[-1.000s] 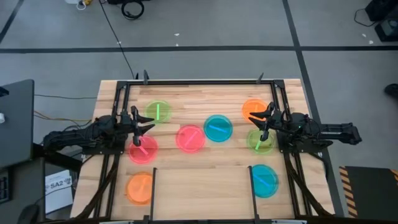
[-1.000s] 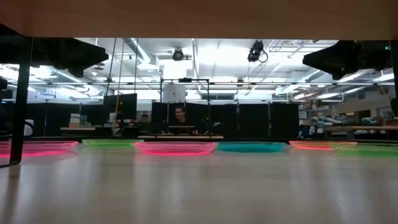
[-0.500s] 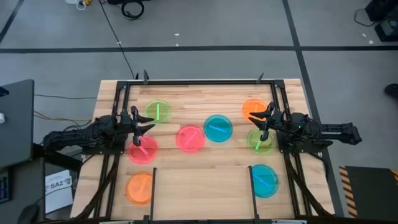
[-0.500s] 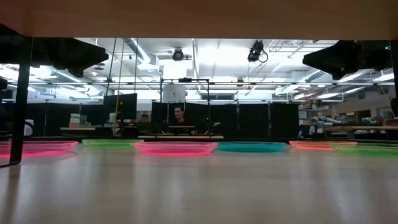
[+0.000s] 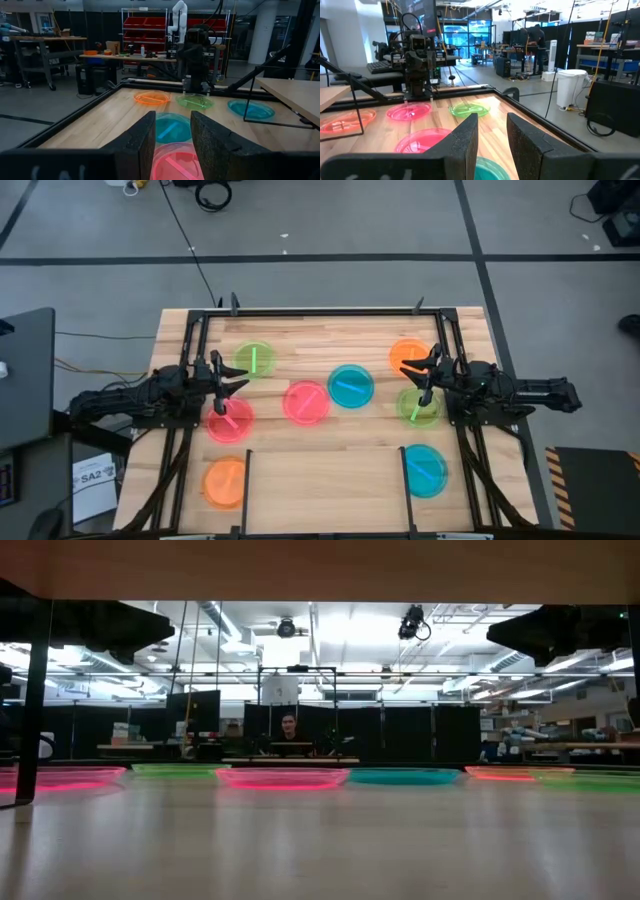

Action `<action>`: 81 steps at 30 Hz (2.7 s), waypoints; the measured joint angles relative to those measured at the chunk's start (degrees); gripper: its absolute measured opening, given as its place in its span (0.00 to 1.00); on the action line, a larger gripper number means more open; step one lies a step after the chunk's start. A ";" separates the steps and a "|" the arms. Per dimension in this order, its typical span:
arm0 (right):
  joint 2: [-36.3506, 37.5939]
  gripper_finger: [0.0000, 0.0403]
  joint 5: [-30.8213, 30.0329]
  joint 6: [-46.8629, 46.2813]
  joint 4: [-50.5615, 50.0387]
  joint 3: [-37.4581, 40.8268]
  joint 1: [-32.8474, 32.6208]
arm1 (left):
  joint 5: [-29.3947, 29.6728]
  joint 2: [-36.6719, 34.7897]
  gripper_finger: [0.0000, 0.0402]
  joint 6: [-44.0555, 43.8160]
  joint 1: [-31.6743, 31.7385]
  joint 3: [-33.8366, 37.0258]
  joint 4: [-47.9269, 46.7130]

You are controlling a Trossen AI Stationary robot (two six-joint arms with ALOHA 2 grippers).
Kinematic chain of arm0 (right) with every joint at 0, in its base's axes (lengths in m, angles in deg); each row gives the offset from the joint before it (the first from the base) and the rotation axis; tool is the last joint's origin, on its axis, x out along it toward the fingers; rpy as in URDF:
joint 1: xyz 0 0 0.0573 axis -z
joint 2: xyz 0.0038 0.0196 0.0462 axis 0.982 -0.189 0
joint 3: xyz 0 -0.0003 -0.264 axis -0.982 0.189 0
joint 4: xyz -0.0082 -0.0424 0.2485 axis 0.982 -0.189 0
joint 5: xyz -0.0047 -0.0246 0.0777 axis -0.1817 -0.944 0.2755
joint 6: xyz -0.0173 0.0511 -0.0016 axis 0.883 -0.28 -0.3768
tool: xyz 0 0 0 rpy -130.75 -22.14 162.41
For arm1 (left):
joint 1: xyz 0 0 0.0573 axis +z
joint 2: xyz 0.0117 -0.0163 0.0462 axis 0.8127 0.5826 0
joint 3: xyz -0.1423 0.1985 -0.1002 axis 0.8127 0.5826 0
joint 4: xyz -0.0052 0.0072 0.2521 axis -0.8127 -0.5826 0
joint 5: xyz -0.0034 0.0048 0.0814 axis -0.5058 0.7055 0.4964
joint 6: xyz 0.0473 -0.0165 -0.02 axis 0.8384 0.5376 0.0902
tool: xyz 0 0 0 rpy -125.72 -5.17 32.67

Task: Place and stack plates onto a shelf
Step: Put the top orange plate on the shelf

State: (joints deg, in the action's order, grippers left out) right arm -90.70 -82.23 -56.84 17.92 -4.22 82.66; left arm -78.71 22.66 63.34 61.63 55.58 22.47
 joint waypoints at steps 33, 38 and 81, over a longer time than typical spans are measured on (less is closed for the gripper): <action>-2.27 0.69 -15.20 -10.97 9.58 -6.63 0.04 | 0.00 0.00 0.32 -0.06 0.00 -0.02 0.00; -7.85 0.69 -18.95 -8.33 5.72 -14.22 0.14 | 0.00 0.00 0.32 -0.07 0.02 -0.02 0.00; -73.72 0.69 28.67 8.82 -39.38 -50.38 54.09 | 0.00 0.00 0.32 -0.09 0.02 -0.02 -0.01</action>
State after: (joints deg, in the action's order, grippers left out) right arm -164.42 -53.56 -48.01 -21.46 -54.60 136.74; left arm -78.71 22.66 63.25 61.65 55.56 22.47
